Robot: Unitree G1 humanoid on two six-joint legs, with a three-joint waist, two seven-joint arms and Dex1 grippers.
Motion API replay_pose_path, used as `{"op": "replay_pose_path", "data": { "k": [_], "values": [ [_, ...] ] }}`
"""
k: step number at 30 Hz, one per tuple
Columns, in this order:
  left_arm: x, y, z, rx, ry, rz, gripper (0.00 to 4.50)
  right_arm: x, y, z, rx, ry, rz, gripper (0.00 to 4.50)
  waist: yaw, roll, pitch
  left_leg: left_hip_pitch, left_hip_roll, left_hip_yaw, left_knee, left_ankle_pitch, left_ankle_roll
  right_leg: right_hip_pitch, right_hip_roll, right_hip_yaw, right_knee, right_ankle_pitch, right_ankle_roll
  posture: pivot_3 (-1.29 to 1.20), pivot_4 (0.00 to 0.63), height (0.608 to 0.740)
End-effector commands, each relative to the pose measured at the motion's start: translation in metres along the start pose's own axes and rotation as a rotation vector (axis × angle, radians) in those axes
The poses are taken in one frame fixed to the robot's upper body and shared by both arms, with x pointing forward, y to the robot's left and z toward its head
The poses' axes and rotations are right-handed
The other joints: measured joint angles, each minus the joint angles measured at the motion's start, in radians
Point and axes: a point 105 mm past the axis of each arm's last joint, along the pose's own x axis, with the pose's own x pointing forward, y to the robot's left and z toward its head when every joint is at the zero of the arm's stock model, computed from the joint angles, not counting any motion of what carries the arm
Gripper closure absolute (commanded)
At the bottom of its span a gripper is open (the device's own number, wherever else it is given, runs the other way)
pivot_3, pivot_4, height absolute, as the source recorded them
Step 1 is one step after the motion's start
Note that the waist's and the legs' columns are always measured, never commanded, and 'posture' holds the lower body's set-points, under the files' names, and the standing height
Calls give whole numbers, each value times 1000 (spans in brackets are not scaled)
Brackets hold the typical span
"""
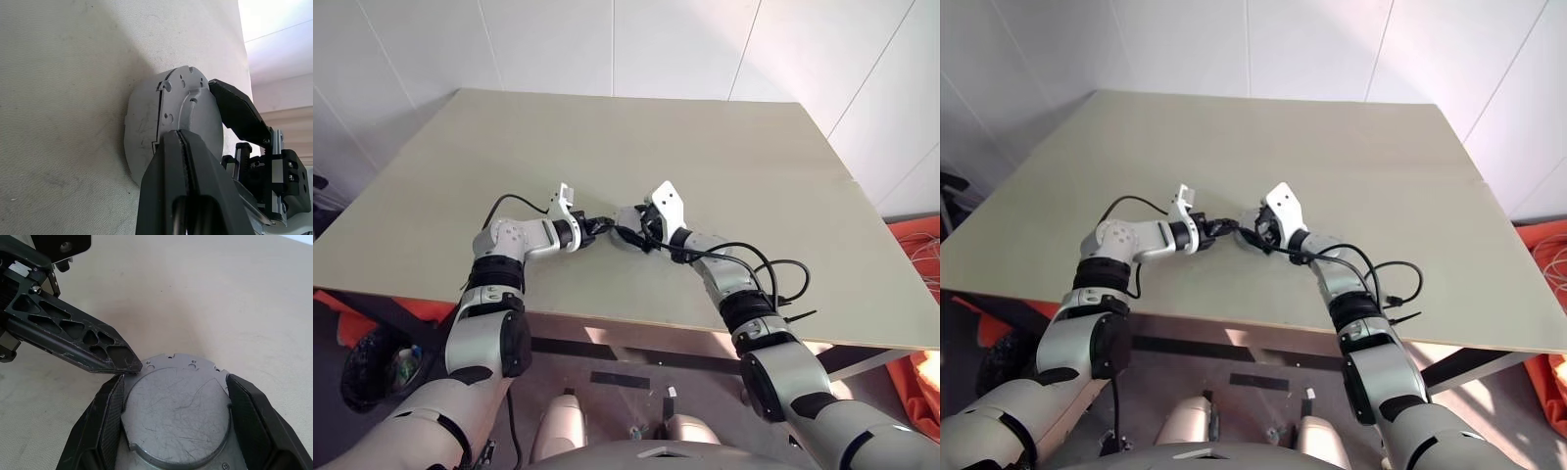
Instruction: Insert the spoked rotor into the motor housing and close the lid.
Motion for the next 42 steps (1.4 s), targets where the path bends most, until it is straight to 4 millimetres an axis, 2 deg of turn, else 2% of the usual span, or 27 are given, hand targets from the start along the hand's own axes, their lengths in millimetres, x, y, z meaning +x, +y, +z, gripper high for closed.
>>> {"op": "replay_pose_path", "data": {
  "k": [1, 7, 9, 11, 20, 30, 38, 42],
  "values": [
    [-3, 1, 3, -4, -3, 10, 4473, -3, -4, 9, -8, -27, -8, 1304, 0, 0, 0, 0, 0, 0, 0, 0, 0, 0, 0, 0, 0, 0, 0, 0, 0, 740],
    [-5, 0, 4, -14, 2, 6, 4473, -6, 4, 13, 20, -54, 68, 1304, 1, 0, 0, 0, -1, 0, -4, 0, 0, 2, 0, -1, -7, 1, 2, 0, 0, 740],
    [-5, 0, 2, -16, 10, 3, 4500, -6, 5, 14, 15, -55, 68, 543, 0, -1, 0, 1, -1, 0, -6, 0, 2, 4, 0, -1, -10, 2, 3, 0, 0, 740],
    [-5, -1, 0, -21, 20, -4, 4500, -6, 3, 15, 1, -55, 49, 31, -1, -1, 0, 1, -1, 0, -6, -1, 4, 4, 0, -2, -10, 2, 3, 0, 0, 740],
    [-6, -13, -9, -27, 75, -75, 4500, -6, 1, 18, -7, -70, 38, 31, -2, -1, 1, 2, -2, -1, -8, -1, -1, 4, 0, -3, -11, 2, 4, 0, 0, 740],
    [-5, -9, -10, -34, 73, -51, 4500, -10, -4, 31, 28, -127, 33, 31, -1, -2, 1, 2, -2, -1, -8, 1, -1, 5, 0, -2, -10, 2, 4, 0, 0, 740],
    [-4, -7, -12, -34, 73, -43, 4500, -24, -5, 77, 43, -229, 101, 31, 1, -2, 1, 4, -2, -1, -8, 1, -1, 6, 0, -2, -10, 3, 5, 0, 0, 740],
    [-3, -8, -12, -35, 73, -42, 4500, -32, -22, 95, 90, -248, 33, 31, 2, -2, 1, 4, -2, -1, -8, 0, -2, 7, 0, -2, -11, 3, 5, 0, 0, 740]
  ]
}}
